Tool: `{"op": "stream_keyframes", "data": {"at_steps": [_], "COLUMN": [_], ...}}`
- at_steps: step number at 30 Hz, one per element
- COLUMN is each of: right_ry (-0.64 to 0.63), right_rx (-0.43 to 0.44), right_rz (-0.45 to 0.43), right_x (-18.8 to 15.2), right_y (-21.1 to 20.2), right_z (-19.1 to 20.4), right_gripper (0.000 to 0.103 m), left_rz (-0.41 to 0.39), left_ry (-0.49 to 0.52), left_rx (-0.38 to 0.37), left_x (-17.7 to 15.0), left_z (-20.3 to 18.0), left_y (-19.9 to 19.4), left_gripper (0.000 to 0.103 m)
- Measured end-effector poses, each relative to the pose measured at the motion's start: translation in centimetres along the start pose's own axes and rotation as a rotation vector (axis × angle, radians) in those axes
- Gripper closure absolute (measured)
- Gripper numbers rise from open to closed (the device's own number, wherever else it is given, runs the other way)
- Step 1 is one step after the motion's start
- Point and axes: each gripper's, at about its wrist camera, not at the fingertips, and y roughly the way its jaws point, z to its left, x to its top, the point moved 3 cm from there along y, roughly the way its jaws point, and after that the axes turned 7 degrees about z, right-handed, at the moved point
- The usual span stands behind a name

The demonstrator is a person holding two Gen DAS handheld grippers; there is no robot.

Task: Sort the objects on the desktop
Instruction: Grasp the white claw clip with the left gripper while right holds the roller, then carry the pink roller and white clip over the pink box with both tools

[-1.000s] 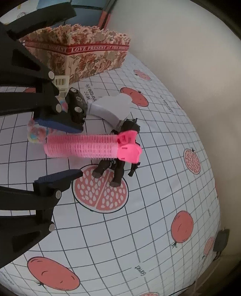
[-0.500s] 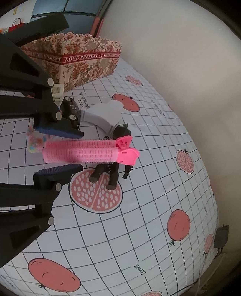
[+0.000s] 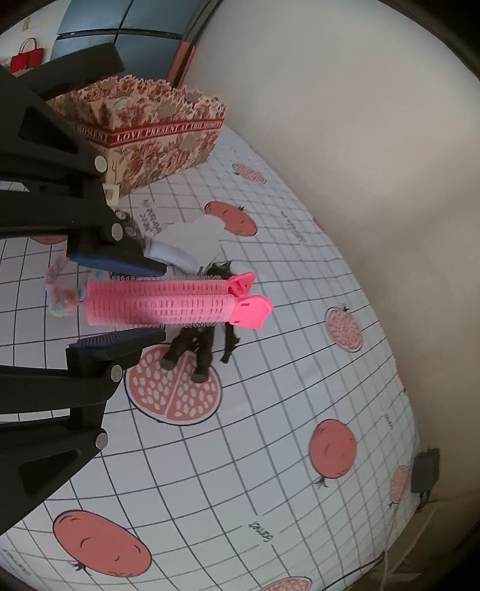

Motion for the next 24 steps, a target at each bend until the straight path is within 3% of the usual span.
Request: {"op": "stream_keyframes", "data": {"at_steps": [14, 24], "right_ry": [-0.011, -0.050], "right_rx": [0.057, 0.102], "right_rz": [-0.107, -0.293], "right_x": [1.0, 1.8], "right_y": [-2.9, -8.1], "right_z": [1.2, 2.9], "right_gripper": [0.072, 0.072], "left_rz": [-0.052, -0.231], "left_ry": [0.026, 0.090], "left_rx": [-0.029, -0.131], "left_x": [1.5, 2.8], "left_z": [-1.4, -4.3], "left_y": [-2.0, -6.7], "left_gripper": [0.053, 0.053]}}
